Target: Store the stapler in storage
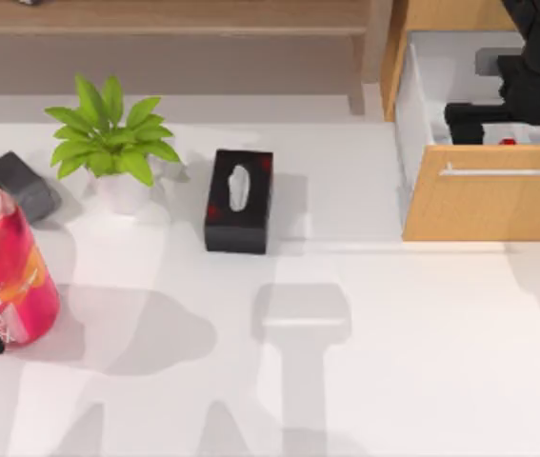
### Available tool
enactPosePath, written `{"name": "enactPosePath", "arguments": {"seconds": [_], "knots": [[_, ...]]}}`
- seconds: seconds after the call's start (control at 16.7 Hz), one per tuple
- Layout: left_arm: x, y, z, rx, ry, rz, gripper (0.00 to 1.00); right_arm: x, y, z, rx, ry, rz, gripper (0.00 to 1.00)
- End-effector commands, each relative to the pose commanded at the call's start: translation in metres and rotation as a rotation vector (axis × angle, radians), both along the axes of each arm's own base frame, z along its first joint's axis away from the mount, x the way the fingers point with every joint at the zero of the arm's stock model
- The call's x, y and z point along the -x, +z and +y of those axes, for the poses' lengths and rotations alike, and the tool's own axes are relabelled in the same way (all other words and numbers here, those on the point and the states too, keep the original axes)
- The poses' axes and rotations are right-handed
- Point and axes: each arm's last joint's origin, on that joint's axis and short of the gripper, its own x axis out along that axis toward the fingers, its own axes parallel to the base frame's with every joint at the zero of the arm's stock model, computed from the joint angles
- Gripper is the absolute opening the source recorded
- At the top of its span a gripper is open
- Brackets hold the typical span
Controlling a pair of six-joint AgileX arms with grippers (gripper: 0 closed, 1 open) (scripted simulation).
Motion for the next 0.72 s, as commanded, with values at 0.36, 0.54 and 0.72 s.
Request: {"name": "enactPosePath", "arguments": {"seconds": [0.36, 0.54, 0.72], "knots": [[0.0, 0.0, 0.0, 0.0, 0.0, 0.0, 1.0, 0.002, 0.006, -0.001, 0.0, 0.015, -0.028, 1.0], [0.0, 0.0, 0.0, 0.0, 0.0, 0.0, 1.0, 0.008, 0.03, -0.002, 0.005, 0.084, -0.151, 1.0], [0.0, 0.0, 0.0, 0.0, 0.0, 0.0, 1.0, 0.018, 0.06, 0.002, 0.023, 0.199, -0.355, 1.0]]}}
